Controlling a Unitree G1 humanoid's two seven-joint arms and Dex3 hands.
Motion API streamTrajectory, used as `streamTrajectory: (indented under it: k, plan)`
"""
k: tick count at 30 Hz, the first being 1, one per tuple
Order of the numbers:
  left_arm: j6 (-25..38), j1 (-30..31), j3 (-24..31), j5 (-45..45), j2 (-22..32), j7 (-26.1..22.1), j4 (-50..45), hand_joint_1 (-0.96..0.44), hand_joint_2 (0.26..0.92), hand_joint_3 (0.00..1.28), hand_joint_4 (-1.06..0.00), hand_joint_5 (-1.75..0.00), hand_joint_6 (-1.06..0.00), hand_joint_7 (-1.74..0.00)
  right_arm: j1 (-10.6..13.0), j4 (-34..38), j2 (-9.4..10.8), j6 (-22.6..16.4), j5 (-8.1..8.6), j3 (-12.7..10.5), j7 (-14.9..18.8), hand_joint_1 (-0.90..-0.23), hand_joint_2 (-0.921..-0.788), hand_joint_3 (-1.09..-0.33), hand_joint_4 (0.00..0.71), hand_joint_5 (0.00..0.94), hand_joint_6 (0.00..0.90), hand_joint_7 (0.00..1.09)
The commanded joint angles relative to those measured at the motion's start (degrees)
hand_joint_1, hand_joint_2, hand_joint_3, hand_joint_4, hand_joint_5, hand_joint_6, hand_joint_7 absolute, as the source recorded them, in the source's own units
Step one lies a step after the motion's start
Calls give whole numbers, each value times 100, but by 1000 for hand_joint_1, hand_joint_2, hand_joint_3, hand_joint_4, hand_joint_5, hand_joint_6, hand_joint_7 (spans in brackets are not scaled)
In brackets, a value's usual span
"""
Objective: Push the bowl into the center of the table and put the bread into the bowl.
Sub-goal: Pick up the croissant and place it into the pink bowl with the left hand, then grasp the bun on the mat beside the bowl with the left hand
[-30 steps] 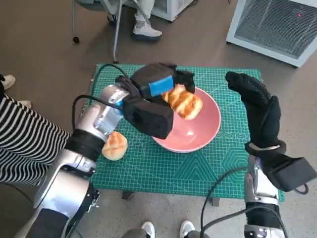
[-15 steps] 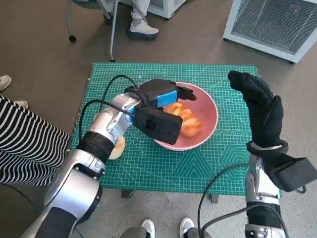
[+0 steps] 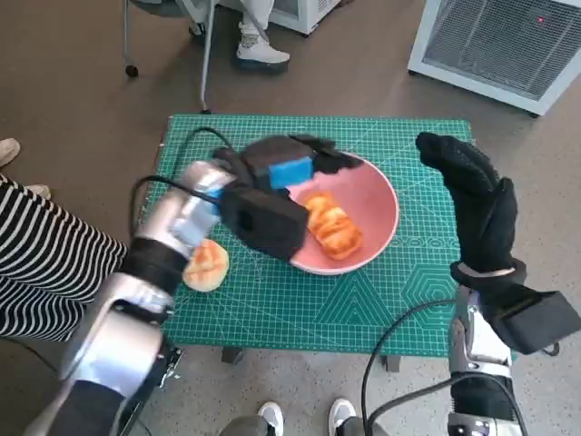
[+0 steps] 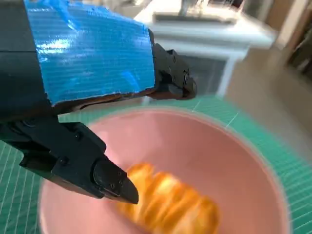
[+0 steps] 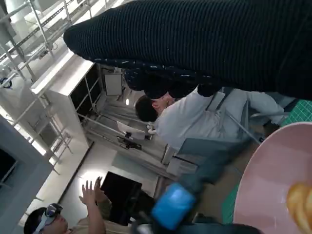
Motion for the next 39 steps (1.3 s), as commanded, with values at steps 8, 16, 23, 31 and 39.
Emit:
streamTrajectory:
  k: [8,16,23,31,39]
  plan:
    - [146,1188,1178,-1098,1333,-726,-2229,-249,753,3,-163,-2,-296,-38,189,-131,43,210,97,23,-19,-818,-921,-736,204,0,56,570]
    - [266,1844,1658,-1143,2003,-820,-3016,-320,773,13,-162,-3,-302,-43,202,-172,49,275,145,49,-3,-816,-921,-735,204,0,56,571]
    - [194,2689,1921,-1598,2562,-1344,-3320,-263,722,1,-185,-9,-333,-62,200,-193,60,332,145,82,6,-815,-921,-733,203,0,55,571]
    - [280,3112,1843,-1563,2553,-1559,-3347,-210,712,2,-194,-7,-345,-56,242,-243,23,374,199,69,59,-814,-921,-734,204,0,54,573]
    - [448,3386,1667,-1330,2442,-1587,-3359,-173,715,2,-197,-4,-346,-39,305,-329,-19,419,230,48,95,-813,-921,-734,203,0,53,575]
